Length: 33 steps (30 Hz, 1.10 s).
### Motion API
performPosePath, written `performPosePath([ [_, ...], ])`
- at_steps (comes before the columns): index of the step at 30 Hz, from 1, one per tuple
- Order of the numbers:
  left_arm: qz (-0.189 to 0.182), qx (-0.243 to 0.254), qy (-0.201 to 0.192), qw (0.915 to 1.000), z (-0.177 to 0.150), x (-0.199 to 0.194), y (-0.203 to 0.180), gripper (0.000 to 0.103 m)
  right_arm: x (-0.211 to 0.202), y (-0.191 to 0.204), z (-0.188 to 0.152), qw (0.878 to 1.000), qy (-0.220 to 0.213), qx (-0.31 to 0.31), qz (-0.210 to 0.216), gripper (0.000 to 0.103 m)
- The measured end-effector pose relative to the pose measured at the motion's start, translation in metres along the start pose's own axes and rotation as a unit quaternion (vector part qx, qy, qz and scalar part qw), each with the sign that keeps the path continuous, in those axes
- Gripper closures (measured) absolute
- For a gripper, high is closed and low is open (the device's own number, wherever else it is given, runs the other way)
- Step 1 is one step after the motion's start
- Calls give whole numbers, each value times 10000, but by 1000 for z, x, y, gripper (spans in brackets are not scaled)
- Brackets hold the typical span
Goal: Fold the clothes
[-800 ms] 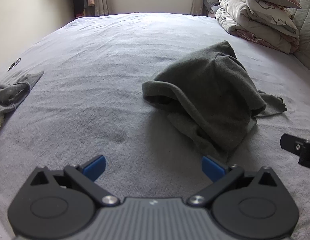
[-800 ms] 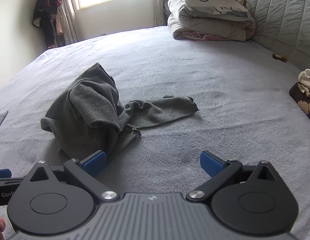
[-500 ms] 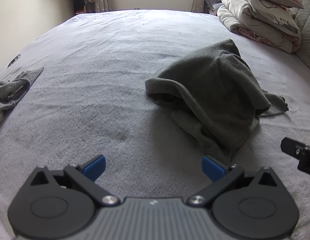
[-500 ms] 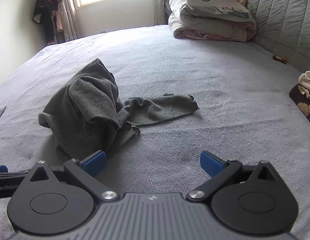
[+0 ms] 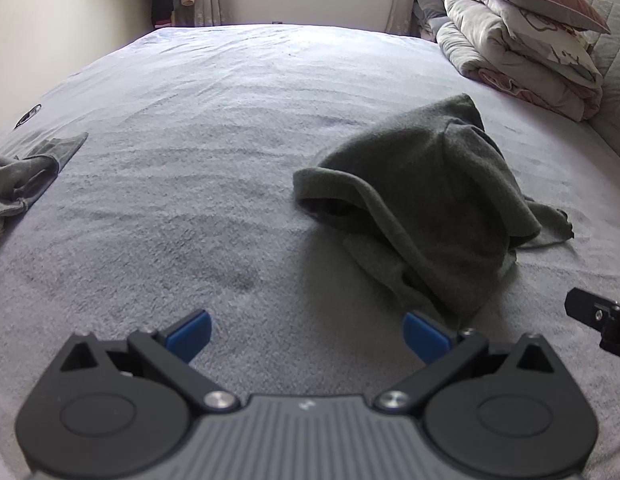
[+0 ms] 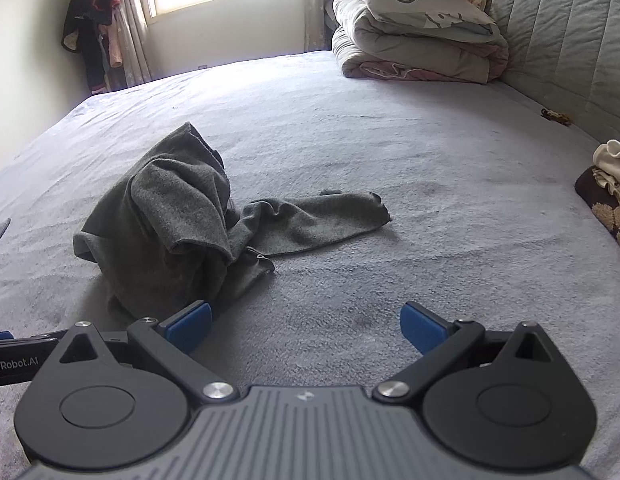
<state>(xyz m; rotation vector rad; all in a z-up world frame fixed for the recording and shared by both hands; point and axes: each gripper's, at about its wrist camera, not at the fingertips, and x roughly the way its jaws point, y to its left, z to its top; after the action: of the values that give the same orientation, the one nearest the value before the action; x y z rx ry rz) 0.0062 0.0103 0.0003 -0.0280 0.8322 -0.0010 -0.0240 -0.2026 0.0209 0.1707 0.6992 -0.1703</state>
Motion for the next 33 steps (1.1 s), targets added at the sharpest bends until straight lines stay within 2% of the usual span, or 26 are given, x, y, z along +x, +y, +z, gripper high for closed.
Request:
performPosePath([
  [7, -98, 18, -95, 9999, 0, -2, 1, 0, 0, -1, 1, 10000, -3, 16, -9, 0],
  [28, -41, 36, -196, 9998, 0, -2, 8, 0, 2, -2, 0, 10000, 37, 1, -26, 0],
  [33, -166, 193, -191, 9995, -3, -2, 7, 0, 2, -2, 0, 10000, 37, 8, -28, 0],
])
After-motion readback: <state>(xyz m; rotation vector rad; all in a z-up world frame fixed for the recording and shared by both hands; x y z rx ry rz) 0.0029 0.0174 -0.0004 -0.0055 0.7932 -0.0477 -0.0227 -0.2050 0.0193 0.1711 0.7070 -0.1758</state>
